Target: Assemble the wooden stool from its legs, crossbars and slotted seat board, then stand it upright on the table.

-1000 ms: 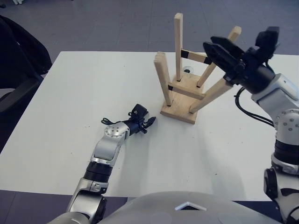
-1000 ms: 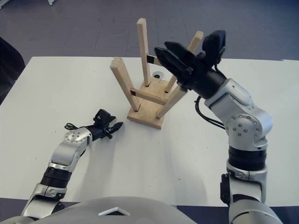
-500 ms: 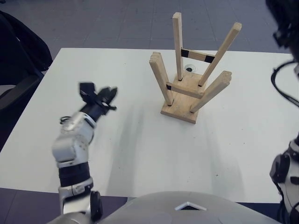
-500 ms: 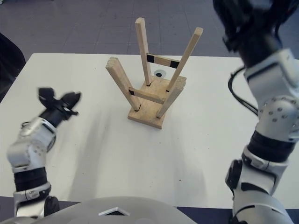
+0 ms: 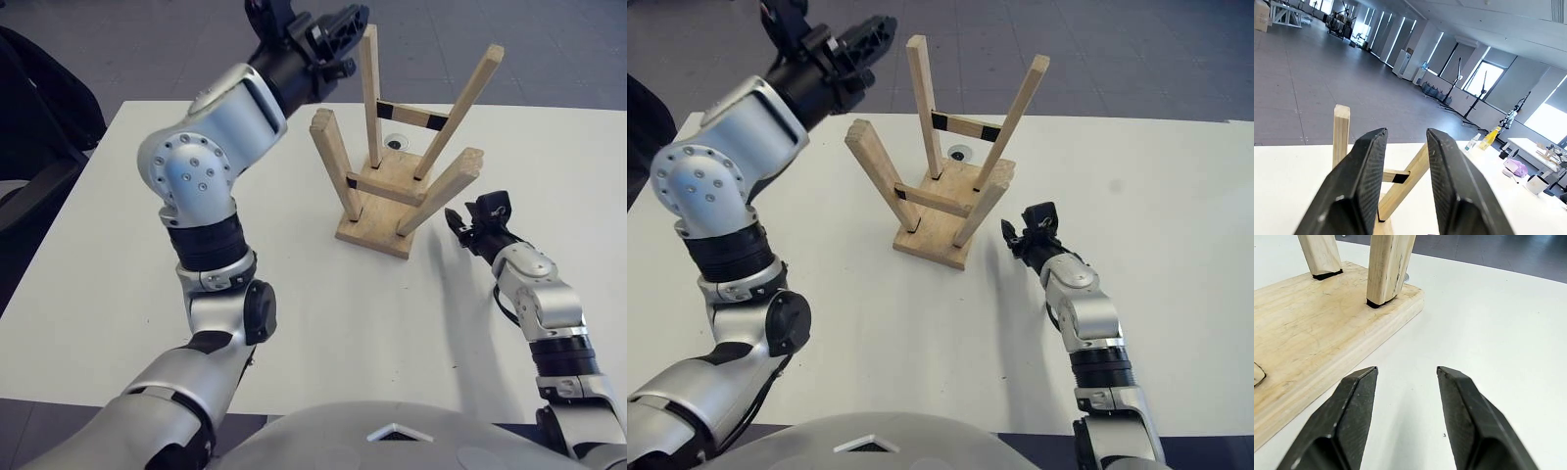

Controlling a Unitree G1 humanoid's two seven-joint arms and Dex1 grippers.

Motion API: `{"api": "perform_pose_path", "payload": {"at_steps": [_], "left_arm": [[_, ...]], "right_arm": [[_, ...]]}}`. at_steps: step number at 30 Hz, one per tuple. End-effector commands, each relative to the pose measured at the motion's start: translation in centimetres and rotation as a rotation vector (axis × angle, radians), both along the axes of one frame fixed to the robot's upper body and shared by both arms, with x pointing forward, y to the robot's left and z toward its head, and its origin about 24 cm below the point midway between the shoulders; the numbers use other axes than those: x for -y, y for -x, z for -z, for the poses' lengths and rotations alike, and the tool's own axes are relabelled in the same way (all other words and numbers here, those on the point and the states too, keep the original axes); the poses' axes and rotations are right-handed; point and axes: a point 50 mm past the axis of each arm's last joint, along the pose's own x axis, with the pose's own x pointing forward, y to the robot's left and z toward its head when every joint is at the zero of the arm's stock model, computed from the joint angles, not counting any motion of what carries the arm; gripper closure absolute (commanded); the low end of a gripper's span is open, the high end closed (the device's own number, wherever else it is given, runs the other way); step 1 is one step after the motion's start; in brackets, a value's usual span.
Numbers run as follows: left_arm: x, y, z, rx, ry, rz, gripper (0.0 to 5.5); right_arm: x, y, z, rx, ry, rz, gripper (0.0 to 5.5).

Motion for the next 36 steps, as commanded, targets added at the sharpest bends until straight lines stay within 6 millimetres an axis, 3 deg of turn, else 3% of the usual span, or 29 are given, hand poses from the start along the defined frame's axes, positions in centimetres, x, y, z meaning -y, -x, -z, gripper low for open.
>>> {"api": "perform_pose_path", "payload": {"at_steps": [1, 5, 6, 7, 9, 11, 12, 13, 15, 16, 17, 18, 21, 24, 27, 28, 30, 33, 36], "left_arm": [[0.8, -0.4, -1.6, 0.063, 0.03, 0.022, 4.01], [-1.1, 0.7, -9.0, 0.452, 0.136, -0.062, 4.01], [-1.6, 1.2, -10.1, 0.512, 0.17, -0.068, 4.01], [-1.9, 1.5, -10.6, 0.543, 0.191, -0.069, 4.01], [-1.8, 1.3, -9.0, 0.499, 0.163, -0.05, 4.01], [-0.8, 0.6, -4.3, 0.314, 0.062, 0.006, 4.01], [0.0, 0.4, -0.2, 0.162, -0.003, 0.068, 4.01], [0.6, 0.9, 5.3, -0.036, -0.11, 0.159, 4.01], [0.3, 3.2, 14.1, -0.4, -0.287, 0.226, 4.01], [-0.4, 4.2, 16.5, -0.484, -0.372, 0.233, 4.01], [-1.1, 4.2, 16.8, -0.495, -0.391, 0.206, 4.01], [-1.6, 3.0, 15.0, -0.416, -0.379, 0.16, 4.01], [-2.1, -1.4, 3.7, 0.028, -0.213, 0.0, 4.01], [-1.8, -1.4, -3.6, 0.306, -0.097, -0.027, 4.01], [-2.7, 0.0, -7.0, 0.466, 0.006, -0.044, 4.01], [-3.4, 0.3, -7.2, 0.468, 0.039, -0.065, 4.01], [-5.9, 0.1, -5.5, 0.427, 0.032, -0.158, 4.01], [-10.6, -0.7, 1.5, 0.21, -0.096, -0.359, 4.01], [-13.5, 0.3, 8.8, -0.021, -0.227, -0.49, 4.01]], "right_arm": [[-0.5, -0.8, -0.5, 0.023, -0.002, -0.018, 3.29], [-0.7, -0.8, -0.8, 0.031, -0.013, -0.037, 3.29], [-0.8, -0.7, -0.8, 0.032, -0.017, -0.041, 3.29], [-0.9, -0.7, -0.8, 0.031, -0.018, -0.046, 3.29], [-0.9, -0.4, -0.7, 0.033, -0.019, -0.046, 3.29], [-0.9, -0.3, -0.6, 0.037, -0.022, -0.045, 3.29], [-1.0, -0.3, -0.6, 0.038, -0.022, -0.046, 3.29], [-1.2, -0.3, -0.5, 0.039, -0.024, -0.049, 3.29], [-1.5, -0.4, -0.4, 0.041, -0.03, -0.041, 3.29], [-1.5, -0.4, -0.3, 0.043, -0.032, -0.035, 3.29], [-1.5, -0.5, -0.4, 0.047, -0.035, -0.032, 3.29], [-1.5, -0.4, -0.4, 0.048, -0.038, -0.032, 3.29], [-1.4, -0.1, 0.0, 0.032, -0.034, -0.028, 3.29], [-1.3, -0.1, 0.1, 0.023, -0.033, -0.032, 3.29], [-1.1, -0.2, 0.1, 0.012, -0.03, -0.043, 3.29], [-1.0, -0.2, 0.0, 0.01, -0.035, -0.044, 3.29], [-0.6, 0.0, -0.5, -0.003, -0.061, -0.052, 3.29], [-0.9, 0.9, -1.7, -0.055, -0.133, -0.122, 3.29], [-2.7, 1.4, -3.0, -0.086, -0.172, -0.221, 3.29]]}}
